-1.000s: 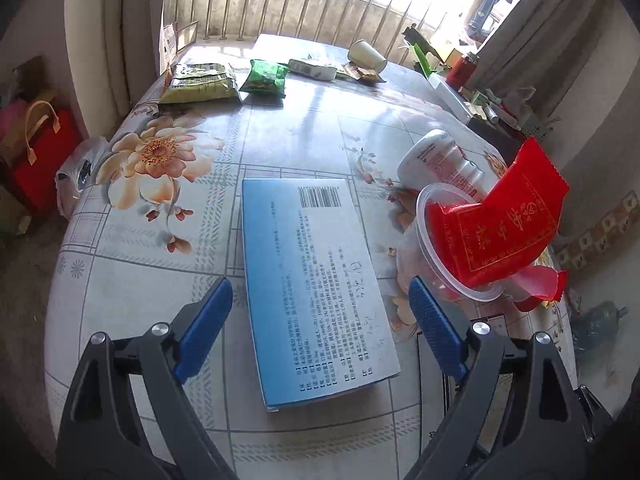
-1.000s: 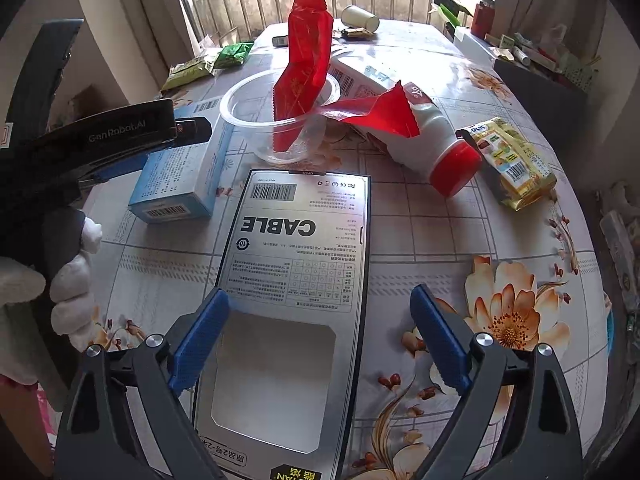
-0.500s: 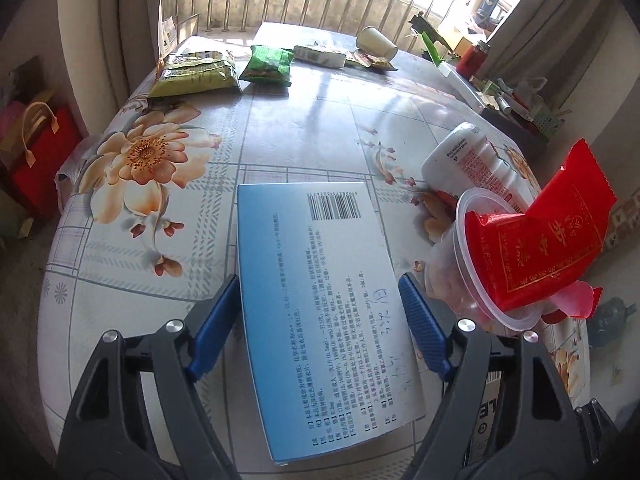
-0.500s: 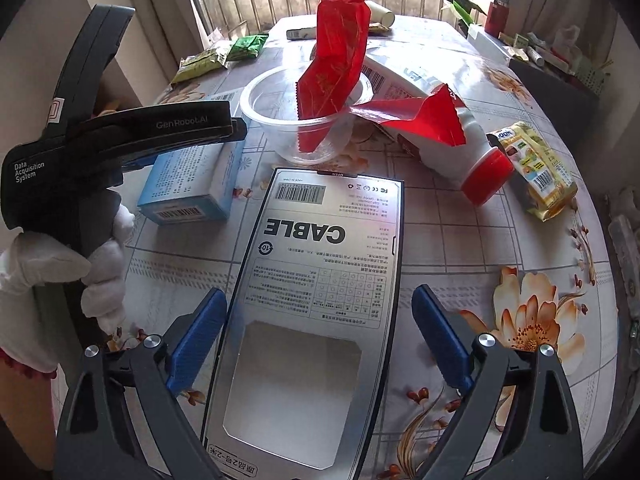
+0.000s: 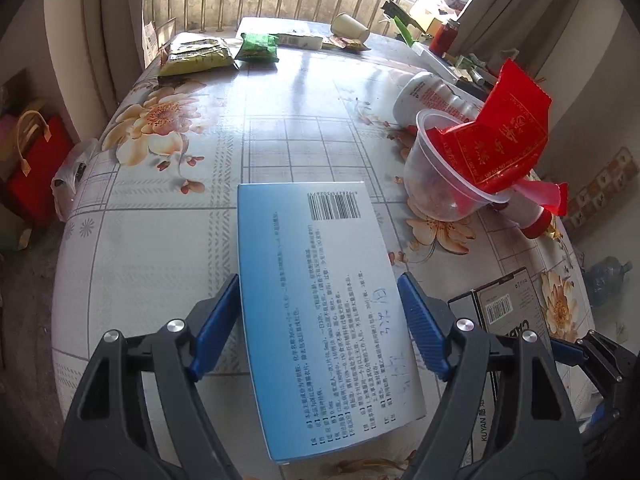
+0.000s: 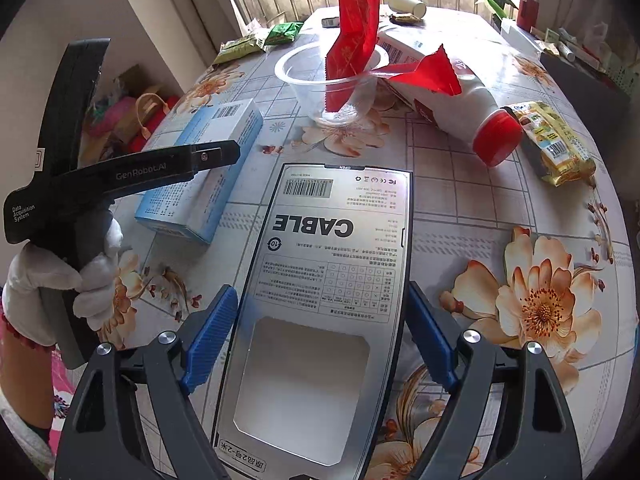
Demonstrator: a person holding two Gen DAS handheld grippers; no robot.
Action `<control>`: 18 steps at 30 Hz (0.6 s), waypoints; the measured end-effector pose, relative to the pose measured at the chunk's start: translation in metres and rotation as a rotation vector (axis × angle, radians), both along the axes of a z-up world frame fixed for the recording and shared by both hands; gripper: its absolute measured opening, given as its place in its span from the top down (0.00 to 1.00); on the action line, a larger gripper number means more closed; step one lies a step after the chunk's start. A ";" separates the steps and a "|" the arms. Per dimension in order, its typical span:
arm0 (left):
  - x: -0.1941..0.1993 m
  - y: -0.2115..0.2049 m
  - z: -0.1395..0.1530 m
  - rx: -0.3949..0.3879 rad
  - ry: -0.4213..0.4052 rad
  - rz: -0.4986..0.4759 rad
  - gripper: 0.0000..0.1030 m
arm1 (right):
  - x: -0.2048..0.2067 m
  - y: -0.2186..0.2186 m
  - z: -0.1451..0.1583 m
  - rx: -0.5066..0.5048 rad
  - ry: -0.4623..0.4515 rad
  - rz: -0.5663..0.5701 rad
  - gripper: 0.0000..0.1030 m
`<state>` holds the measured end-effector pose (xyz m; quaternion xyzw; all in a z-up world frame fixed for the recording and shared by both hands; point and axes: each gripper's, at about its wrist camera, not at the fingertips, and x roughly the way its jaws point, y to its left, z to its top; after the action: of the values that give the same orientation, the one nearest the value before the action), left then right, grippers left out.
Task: Collect trash
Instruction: 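Grasp the blue medicine box with the left tool while the right tool grasps the CABLE box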
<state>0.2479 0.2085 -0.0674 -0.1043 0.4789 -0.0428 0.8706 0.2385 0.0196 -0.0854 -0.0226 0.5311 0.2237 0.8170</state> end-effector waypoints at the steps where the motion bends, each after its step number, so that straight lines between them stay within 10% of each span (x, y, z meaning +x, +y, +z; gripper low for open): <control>1: -0.013 -0.004 0.000 -0.002 0.005 -0.019 0.28 | -0.006 -0.007 0.000 0.003 0.005 0.011 0.21; 10: -0.136 -0.045 0.002 -0.065 0.007 -0.123 0.25 | -0.068 -0.086 0.000 0.007 0.070 -0.021 0.21; 18: -0.141 -0.070 0.001 0.002 0.017 -0.110 0.18 | -0.073 -0.108 0.002 0.097 0.059 -0.112 0.19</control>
<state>0.1064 0.1386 -0.0663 -0.0774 0.4911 -0.0895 0.8630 0.1657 -0.0883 -0.0830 0.0535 0.5438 0.2037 0.8124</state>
